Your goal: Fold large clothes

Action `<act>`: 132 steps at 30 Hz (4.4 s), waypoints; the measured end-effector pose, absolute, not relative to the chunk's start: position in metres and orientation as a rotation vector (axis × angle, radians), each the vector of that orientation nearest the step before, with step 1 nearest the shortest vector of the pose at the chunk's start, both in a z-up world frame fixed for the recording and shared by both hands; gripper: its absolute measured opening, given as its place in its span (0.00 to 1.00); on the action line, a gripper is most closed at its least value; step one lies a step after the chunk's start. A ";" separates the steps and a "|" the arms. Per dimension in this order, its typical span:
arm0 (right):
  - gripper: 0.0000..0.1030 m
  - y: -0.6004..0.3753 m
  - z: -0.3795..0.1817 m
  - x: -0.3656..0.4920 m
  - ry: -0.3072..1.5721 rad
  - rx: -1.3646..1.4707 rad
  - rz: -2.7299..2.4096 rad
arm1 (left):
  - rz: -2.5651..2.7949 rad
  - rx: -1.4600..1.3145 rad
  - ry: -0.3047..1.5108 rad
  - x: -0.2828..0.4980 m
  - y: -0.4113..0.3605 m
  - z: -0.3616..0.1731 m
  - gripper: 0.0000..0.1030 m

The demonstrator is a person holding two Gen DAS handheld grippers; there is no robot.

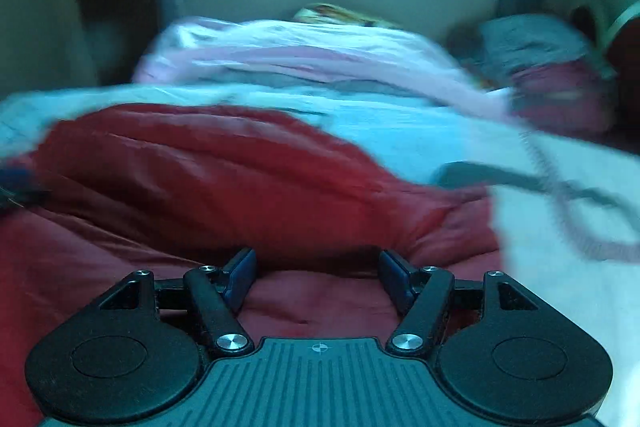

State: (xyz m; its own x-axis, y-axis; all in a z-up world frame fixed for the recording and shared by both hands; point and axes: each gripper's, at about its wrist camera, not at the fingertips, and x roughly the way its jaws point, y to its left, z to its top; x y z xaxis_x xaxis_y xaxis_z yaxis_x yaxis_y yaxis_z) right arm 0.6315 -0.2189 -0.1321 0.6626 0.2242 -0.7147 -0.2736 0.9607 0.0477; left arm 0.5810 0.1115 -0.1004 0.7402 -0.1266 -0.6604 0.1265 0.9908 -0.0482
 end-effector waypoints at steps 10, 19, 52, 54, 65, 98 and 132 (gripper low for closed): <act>0.64 -0.191 -0.071 0.526 0.648 -0.049 0.448 | -0.225 0.040 0.580 0.479 0.061 -0.055 0.73; 0.64 -0.150 -0.117 0.486 0.676 -0.230 0.457 | -0.179 0.007 0.660 0.461 0.059 -0.098 0.72; 0.64 -0.328 -0.106 0.396 0.763 0.646 0.074 | 0.150 -0.531 0.667 0.353 0.166 -0.085 0.62; 0.64 -0.334 -0.115 0.399 0.767 0.747 0.077 | 0.120 -0.711 0.681 0.353 0.175 -0.100 0.56; 0.64 -0.344 -0.139 0.418 0.732 1.032 0.065 | 0.079 -0.984 0.621 0.387 0.189 -0.133 0.51; 0.13 -0.339 -0.086 0.316 0.785 0.804 0.155 | 0.055 -0.789 0.671 0.281 0.166 -0.094 0.15; 0.80 -0.406 -0.095 0.176 0.737 0.696 -0.110 | 0.141 -0.819 0.644 0.136 0.148 -0.109 0.81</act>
